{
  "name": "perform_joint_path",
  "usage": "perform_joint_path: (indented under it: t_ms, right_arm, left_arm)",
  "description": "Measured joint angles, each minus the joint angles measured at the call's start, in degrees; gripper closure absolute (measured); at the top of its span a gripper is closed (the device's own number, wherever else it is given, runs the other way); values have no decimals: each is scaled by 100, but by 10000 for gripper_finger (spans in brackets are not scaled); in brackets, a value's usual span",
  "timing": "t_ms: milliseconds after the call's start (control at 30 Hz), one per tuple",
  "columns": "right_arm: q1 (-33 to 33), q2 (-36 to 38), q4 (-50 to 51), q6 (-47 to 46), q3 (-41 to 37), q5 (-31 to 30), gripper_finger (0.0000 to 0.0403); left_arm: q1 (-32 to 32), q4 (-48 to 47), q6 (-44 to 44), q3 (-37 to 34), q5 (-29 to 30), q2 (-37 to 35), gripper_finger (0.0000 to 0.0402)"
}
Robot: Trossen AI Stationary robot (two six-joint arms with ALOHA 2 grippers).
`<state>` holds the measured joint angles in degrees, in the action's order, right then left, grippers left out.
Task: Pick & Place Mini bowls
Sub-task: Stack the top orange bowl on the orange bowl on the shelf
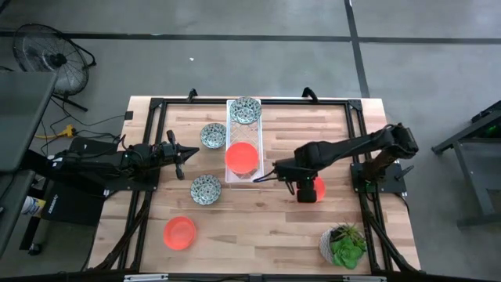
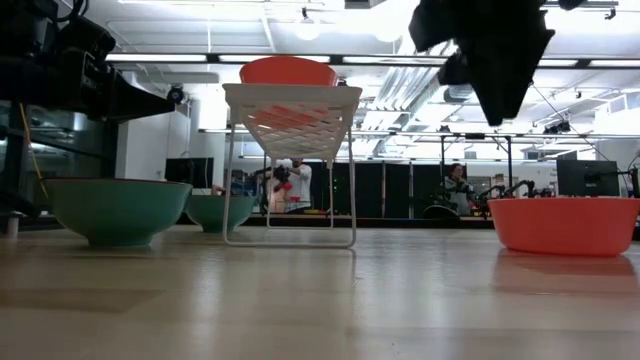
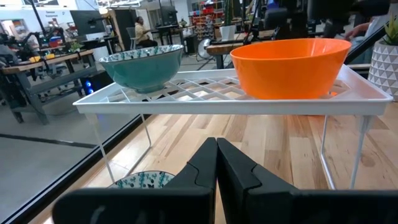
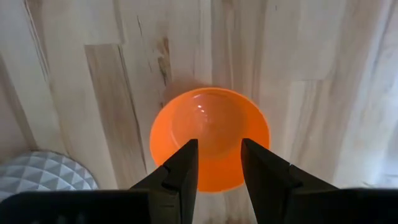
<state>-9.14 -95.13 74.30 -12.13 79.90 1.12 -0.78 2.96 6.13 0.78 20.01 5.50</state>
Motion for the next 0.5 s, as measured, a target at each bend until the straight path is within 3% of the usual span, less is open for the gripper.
perform_joint_path:
  t_ms: [500]
  right_arm:
    - [-457, 2, -1062, -1407, -1055, 289, 292]
  left_arm:
    - [2, 0, 0, 0, 2, 2, 401]
